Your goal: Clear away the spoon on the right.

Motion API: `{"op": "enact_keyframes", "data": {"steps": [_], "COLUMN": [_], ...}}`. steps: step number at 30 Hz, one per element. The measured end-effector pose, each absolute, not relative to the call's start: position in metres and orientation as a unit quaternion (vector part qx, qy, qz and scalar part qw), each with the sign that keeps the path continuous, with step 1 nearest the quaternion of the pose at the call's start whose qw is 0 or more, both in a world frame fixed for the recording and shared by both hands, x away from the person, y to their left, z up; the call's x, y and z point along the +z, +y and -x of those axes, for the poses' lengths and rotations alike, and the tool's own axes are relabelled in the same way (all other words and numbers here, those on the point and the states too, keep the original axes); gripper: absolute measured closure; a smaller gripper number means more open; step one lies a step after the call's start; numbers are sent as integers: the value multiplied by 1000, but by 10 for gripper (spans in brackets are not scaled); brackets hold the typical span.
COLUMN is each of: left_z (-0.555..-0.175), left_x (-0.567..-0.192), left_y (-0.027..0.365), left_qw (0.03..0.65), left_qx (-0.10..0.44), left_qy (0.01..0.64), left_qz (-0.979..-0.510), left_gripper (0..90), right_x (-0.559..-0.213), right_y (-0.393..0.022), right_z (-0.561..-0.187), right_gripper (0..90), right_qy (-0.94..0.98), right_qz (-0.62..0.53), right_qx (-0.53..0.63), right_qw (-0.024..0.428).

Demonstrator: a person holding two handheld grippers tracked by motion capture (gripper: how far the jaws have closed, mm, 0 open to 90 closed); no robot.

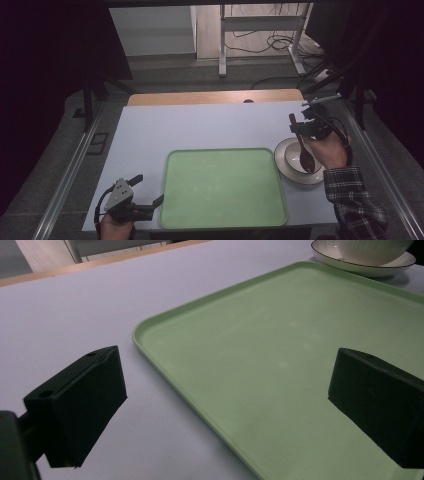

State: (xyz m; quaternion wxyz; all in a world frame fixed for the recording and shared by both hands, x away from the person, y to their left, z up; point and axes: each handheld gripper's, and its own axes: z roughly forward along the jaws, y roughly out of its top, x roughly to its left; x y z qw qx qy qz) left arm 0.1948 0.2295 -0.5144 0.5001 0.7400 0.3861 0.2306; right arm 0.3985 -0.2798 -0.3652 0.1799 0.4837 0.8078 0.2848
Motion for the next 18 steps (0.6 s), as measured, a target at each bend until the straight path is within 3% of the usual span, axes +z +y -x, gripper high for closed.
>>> {"op": "enact_keyframes", "data": {"steps": [18], "left_z": [-195], "left_x": [-515], "left_y": [229], "left_qw": [500], "left_qx": [230], "left_qy": [386], "left_qz": [-741], "left_gripper": [19], "right_x": [-351], "right_y": [-270], "right_z": [-377], "right_gripper": [772], "right_qy": [828], "right_qz": [-470], "right_qx": [273], "right_qw": [137]}}
